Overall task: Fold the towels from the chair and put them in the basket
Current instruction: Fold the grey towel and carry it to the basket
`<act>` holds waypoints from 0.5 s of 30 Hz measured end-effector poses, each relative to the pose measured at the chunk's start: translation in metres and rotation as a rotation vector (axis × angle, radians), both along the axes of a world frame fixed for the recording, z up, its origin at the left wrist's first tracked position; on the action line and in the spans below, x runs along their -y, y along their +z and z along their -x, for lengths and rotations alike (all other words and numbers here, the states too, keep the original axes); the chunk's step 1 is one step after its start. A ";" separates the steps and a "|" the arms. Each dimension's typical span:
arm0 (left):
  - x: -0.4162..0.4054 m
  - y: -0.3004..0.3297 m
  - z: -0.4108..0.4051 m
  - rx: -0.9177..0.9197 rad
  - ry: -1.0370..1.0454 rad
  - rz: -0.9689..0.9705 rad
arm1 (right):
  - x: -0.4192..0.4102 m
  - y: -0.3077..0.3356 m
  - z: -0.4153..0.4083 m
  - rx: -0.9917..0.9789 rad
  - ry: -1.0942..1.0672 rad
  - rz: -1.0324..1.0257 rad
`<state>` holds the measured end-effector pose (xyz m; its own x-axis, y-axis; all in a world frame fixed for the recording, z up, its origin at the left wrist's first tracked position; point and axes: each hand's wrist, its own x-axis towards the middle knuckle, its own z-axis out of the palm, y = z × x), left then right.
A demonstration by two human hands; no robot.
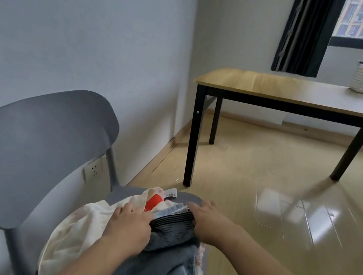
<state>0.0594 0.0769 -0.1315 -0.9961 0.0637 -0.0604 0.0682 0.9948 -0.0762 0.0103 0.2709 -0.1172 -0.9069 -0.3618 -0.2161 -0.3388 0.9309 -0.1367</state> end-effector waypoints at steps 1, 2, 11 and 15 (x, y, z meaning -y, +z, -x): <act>0.000 -0.001 0.005 -0.002 0.013 -0.003 | 0.006 -0.001 0.008 -0.031 0.022 -0.094; -0.001 -0.002 0.012 0.004 0.028 -0.014 | 0.012 -0.003 0.015 -0.046 0.031 -0.170; 0.000 -0.014 0.064 0.300 0.238 -0.388 | 0.035 -0.043 0.064 0.075 0.068 -0.163; 0.001 -0.010 0.069 0.332 0.217 -0.407 | 0.032 -0.039 0.069 0.077 0.061 -0.120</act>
